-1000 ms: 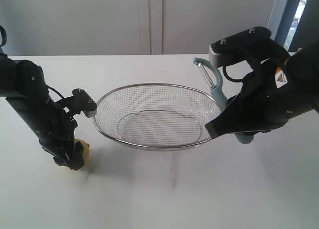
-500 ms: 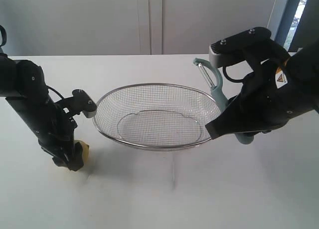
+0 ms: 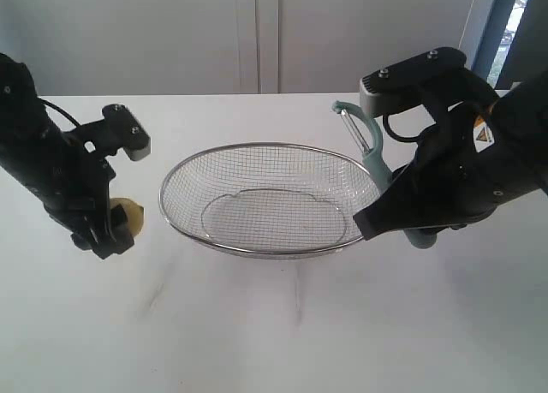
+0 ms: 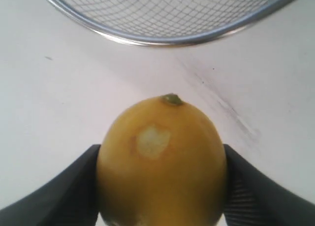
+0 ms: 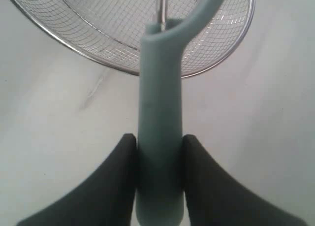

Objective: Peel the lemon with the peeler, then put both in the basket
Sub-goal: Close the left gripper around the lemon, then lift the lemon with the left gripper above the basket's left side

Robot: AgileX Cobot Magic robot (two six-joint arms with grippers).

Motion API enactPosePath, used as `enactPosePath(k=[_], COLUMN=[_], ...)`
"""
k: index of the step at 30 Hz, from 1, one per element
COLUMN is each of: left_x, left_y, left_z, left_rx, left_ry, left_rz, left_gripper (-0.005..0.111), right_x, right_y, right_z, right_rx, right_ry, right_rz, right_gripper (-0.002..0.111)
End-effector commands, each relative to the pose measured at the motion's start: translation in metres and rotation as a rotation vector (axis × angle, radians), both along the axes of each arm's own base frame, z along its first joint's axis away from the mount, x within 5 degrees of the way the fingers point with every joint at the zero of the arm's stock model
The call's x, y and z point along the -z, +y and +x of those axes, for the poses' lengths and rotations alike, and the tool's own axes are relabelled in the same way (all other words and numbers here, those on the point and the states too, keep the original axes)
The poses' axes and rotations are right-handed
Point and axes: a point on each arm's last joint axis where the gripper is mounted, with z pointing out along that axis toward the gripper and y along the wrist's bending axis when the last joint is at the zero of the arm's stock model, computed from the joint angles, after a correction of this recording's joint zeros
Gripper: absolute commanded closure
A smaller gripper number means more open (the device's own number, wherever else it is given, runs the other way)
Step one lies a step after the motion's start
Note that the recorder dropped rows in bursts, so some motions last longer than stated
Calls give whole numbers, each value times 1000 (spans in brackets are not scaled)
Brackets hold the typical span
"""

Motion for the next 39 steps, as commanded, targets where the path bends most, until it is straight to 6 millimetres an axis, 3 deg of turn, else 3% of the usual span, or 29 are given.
enactPosePath(k=[1,8,17,33,39], left_x=[-26,-47,-53,-81,-85], left_y=[1,4,0,-39,-43], left_z=[-11,-17,-17,-25,-28], left_rx=[9,6,-11,282,365], left_ry=[-64,-148,-180,-299,-331], left_rz=[-29,-60,-134,-592,-633], left_gripper=[107,107,107,107,107], right_x=[-4,-4,-4,-4,-4], right_y=[0,0,0,0,0], right_z=[0,0,0,1,1], right_rx=[-9,-9,-10,-11,-11], right_ry=[-17,-19,-21,-27,-27], right_rz=[1,2,3,2,3], right_gripper=[107,107,107,107,107])
